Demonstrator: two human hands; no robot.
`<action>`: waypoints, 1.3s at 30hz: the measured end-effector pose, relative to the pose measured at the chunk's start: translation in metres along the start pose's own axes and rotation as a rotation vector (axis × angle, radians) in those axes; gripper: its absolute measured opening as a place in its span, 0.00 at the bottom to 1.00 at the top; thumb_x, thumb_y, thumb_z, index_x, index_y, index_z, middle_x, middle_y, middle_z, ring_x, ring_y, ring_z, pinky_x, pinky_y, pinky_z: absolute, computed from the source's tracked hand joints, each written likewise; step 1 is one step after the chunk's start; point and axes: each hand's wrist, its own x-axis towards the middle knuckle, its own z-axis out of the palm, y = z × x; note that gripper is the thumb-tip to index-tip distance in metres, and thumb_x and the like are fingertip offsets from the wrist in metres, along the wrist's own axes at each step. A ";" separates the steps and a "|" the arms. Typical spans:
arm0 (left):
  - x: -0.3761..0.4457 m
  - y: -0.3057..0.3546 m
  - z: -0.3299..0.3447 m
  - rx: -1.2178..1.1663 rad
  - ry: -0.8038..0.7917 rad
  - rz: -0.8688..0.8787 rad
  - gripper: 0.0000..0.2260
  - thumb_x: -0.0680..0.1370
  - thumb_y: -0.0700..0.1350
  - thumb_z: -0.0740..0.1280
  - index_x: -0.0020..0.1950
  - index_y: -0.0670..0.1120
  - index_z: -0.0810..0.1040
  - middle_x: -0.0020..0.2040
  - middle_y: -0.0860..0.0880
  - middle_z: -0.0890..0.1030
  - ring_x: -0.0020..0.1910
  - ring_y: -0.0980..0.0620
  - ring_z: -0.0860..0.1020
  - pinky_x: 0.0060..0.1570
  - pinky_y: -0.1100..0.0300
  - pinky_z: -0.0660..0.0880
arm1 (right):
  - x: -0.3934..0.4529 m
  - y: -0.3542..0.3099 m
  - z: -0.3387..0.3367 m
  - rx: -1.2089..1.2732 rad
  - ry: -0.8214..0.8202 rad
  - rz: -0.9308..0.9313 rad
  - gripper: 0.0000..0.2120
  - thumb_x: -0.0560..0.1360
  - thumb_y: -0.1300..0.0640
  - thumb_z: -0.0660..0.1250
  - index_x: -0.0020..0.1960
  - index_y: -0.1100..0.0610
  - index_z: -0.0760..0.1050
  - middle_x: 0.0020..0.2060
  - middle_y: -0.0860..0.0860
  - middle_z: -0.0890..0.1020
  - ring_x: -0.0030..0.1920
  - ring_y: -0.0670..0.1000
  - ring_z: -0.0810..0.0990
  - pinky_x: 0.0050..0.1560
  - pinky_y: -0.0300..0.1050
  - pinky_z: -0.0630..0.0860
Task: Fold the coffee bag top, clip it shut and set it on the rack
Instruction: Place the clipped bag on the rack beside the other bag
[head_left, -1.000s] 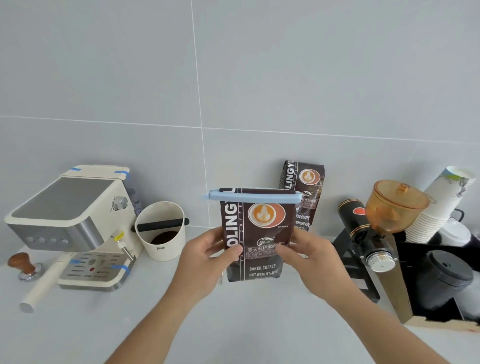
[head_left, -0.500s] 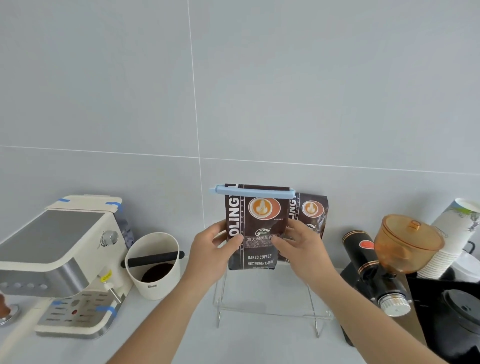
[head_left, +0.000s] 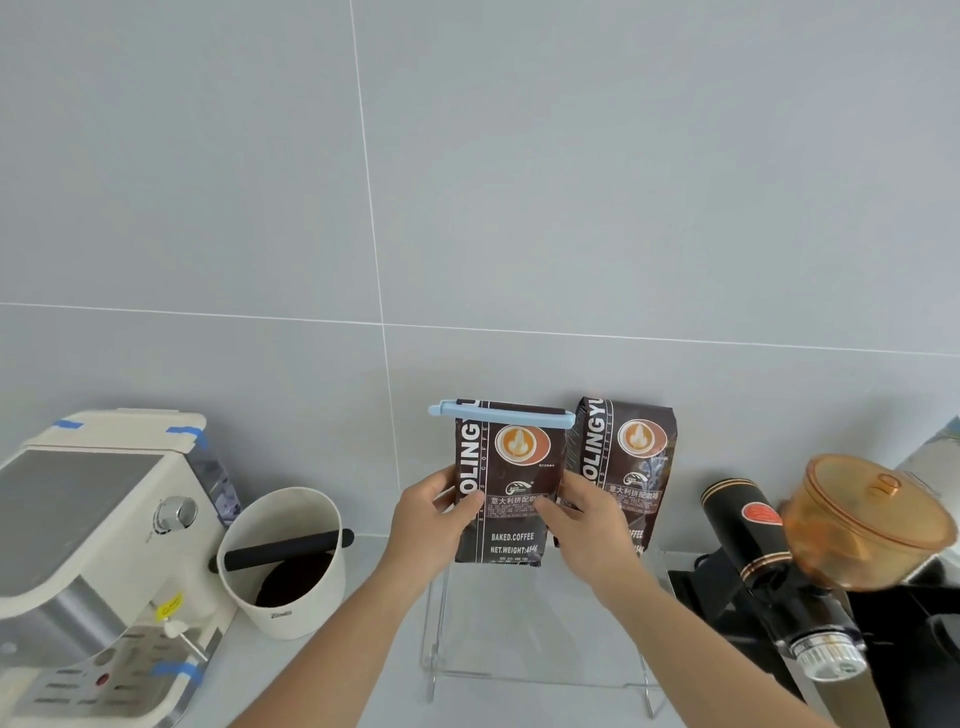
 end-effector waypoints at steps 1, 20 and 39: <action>0.004 -0.002 0.001 0.008 0.001 -0.003 0.12 0.74 0.39 0.70 0.53 0.53 0.82 0.50 0.53 0.86 0.50 0.54 0.84 0.52 0.54 0.80 | 0.004 0.002 0.002 -0.022 0.007 0.003 0.13 0.77 0.63 0.66 0.59 0.51 0.80 0.50 0.43 0.87 0.45 0.42 0.86 0.53 0.49 0.82; 0.042 -0.020 0.013 0.102 -0.016 0.023 0.16 0.76 0.38 0.67 0.56 0.58 0.80 0.50 0.61 0.85 0.49 0.63 0.82 0.48 0.64 0.79 | 0.038 0.000 0.016 -0.126 0.042 0.046 0.13 0.77 0.54 0.63 0.57 0.40 0.77 0.46 0.40 0.86 0.45 0.43 0.84 0.48 0.44 0.81; 0.038 -0.011 0.008 0.199 -0.056 -0.064 0.16 0.75 0.40 0.68 0.55 0.61 0.77 0.52 0.58 0.84 0.56 0.55 0.81 0.48 0.65 0.77 | 0.024 -0.018 0.008 -0.080 -0.002 0.080 0.15 0.79 0.60 0.60 0.50 0.41 0.79 0.47 0.53 0.87 0.47 0.56 0.85 0.37 0.40 0.77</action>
